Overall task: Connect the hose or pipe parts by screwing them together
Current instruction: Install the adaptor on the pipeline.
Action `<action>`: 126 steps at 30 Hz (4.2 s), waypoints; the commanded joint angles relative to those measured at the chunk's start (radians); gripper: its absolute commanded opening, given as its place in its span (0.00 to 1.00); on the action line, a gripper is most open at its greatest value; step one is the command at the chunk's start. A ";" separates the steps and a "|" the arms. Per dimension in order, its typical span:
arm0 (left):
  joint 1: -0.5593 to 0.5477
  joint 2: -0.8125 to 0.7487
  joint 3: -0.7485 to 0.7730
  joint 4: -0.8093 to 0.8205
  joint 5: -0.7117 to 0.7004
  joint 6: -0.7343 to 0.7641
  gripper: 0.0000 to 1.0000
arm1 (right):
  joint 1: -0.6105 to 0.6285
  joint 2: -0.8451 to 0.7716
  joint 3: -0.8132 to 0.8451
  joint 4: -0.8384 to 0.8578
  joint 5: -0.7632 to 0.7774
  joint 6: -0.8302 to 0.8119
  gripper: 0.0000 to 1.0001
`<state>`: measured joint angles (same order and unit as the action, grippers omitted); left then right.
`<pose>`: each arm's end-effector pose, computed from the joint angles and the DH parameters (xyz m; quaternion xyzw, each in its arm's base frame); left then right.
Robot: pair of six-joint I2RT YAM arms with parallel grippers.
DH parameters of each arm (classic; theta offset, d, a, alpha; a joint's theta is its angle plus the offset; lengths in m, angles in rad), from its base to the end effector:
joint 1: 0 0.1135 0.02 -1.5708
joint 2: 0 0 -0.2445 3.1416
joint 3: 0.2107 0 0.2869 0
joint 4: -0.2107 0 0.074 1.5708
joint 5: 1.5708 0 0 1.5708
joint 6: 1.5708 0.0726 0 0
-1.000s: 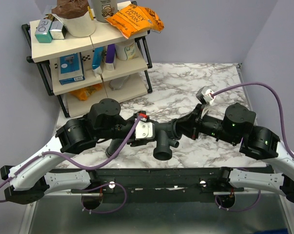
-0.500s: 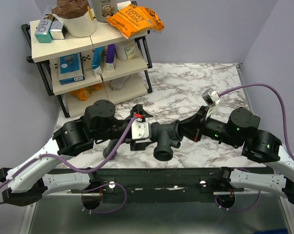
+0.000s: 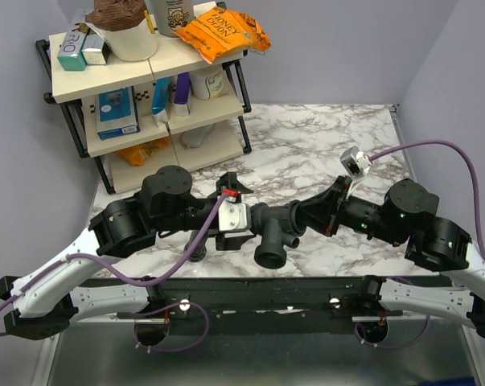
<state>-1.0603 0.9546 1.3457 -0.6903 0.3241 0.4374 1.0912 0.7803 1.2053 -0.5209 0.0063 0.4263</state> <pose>0.1028 -0.2309 0.4334 0.6108 0.5164 -0.3032 0.5181 0.1033 0.1976 0.4418 -0.2396 0.7003 0.4609 0.4896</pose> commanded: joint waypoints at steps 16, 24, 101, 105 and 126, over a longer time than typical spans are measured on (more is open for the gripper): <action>0.011 -0.013 -0.105 0.115 0.079 -0.120 0.99 | 0.001 -0.024 0.023 0.076 -0.054 0.028 0.01; 0.025 -0.020 -0.131 0.167 0.066 -0.172 0.97 | -0.001 -0.042 -0.007 0.094 -0.054 0.037 0.01; 0.066 -0.051 -0.224 0.232 0.184 -0.262 0.84 | 0.001 -0.090 -0.128 0.237 0.003 0.104 0.01; 0.068 -0.050 -0.226 0.256 0.185 -0.279 0.61 | -0.001 -0.088 -0.138 0.252 0.001 0.109 0.00; 0.100 -0.056 -0.201 0.322 0.176 -0.388 0.66 | 0.001 -0.105 -0.216 0.280 0.004 0.146 0.01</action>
<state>-0.9733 0.9077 1.1198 -0.4843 0.5137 0.1383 1.0843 0.6792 1.0077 -0.3119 0.0307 0.5755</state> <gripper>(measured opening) 0.640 0.171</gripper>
